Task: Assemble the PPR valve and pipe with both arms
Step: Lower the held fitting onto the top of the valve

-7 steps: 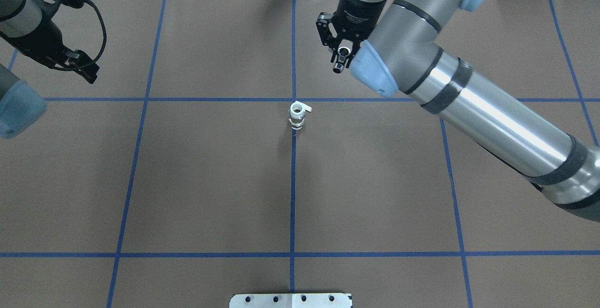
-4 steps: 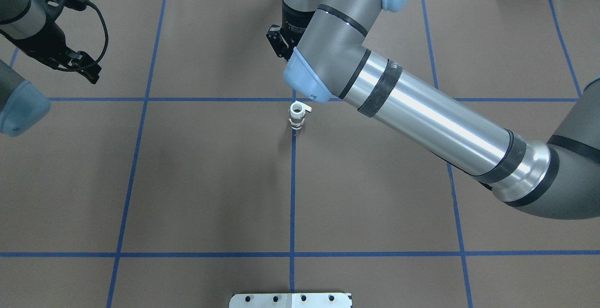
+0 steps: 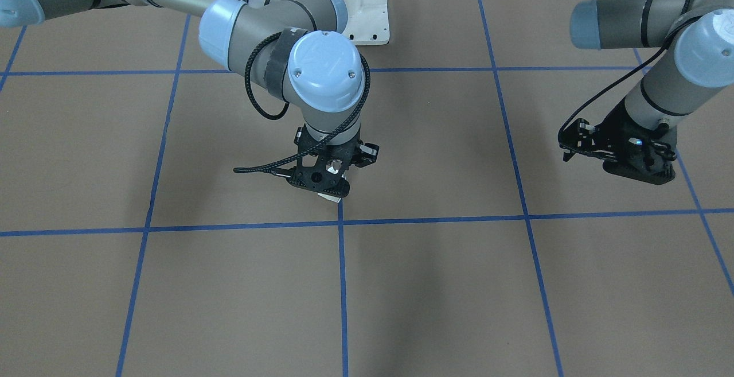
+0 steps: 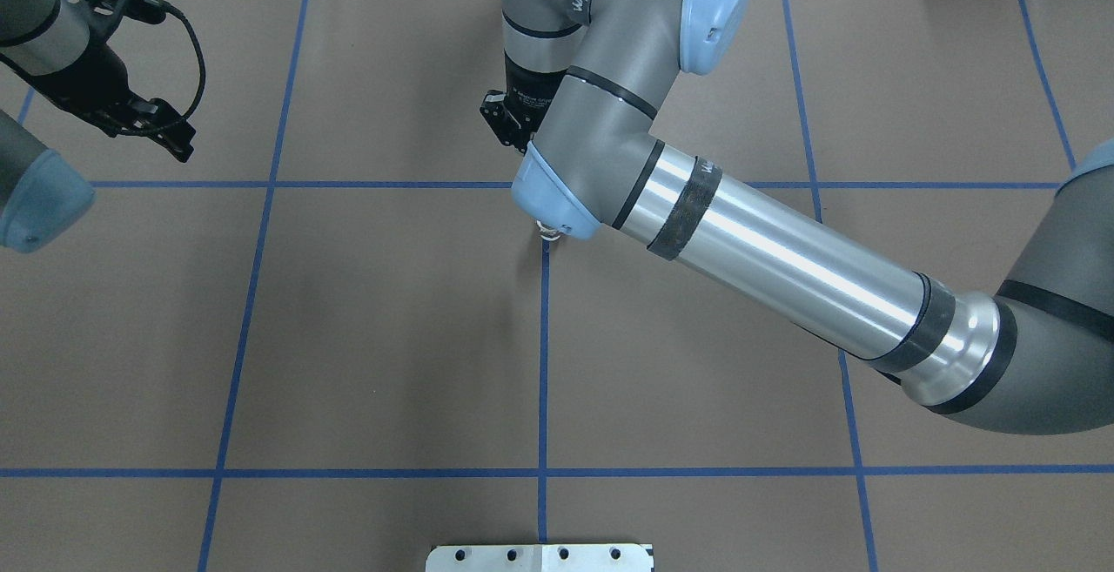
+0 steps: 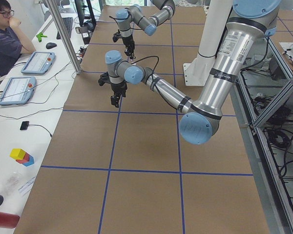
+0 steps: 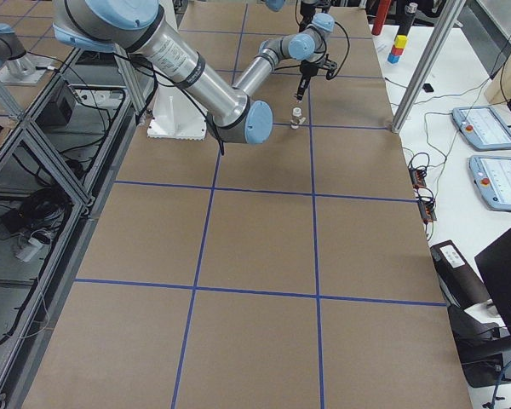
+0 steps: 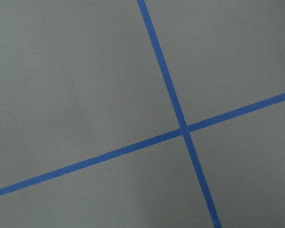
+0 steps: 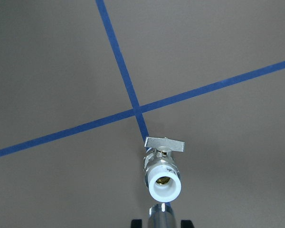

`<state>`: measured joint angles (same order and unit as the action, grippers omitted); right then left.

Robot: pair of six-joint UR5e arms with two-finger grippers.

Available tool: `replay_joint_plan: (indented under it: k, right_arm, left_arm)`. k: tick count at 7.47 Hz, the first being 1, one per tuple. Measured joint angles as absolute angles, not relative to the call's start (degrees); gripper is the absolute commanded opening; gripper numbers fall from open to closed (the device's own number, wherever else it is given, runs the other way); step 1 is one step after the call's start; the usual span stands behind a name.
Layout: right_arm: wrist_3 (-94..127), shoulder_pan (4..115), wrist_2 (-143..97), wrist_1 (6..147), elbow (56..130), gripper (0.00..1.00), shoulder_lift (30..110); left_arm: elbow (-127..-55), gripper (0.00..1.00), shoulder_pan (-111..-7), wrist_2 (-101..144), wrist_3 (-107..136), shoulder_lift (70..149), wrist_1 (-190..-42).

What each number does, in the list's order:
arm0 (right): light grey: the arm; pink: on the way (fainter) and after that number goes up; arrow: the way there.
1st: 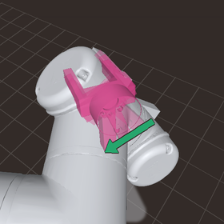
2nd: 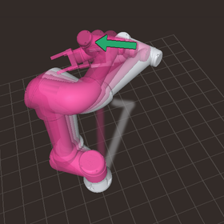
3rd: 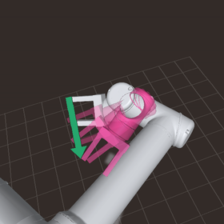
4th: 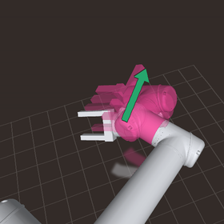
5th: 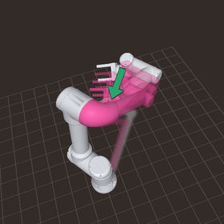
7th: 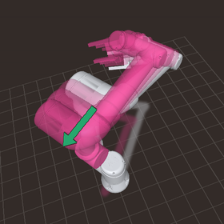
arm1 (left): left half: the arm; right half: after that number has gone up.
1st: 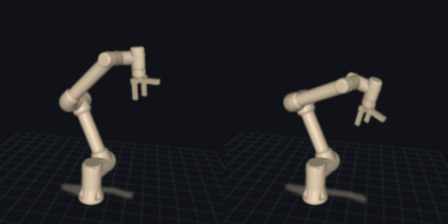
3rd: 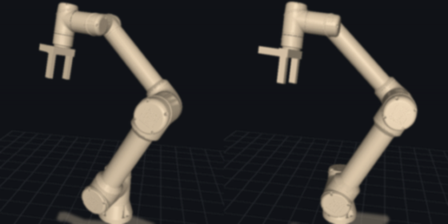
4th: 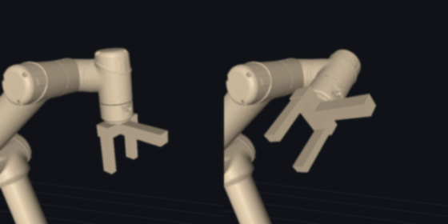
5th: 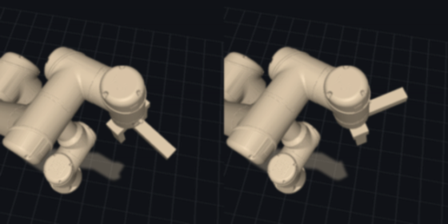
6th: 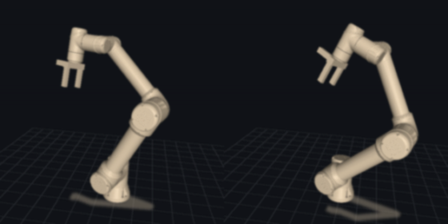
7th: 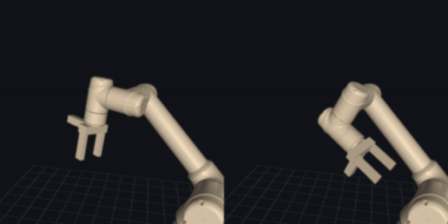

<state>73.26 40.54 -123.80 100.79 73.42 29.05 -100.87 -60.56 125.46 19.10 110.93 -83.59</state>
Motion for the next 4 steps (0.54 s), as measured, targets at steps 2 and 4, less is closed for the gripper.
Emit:
replay_joint_plan:
  k: [2,4]
  right_arm:
    - [72.7,40.5,-123.5,99.8,73.2,0.00,30.0]
    - [72.5,40.5,-123.5,99.1,73.1,0.00,30.4]
  left_arm:
    - [-100.8,1.00,-60.5,125.5,19.3,111.0,-83.6]
    - [-100.7,1.00,-60.5,125.6,19.3,111.0,-83.6]
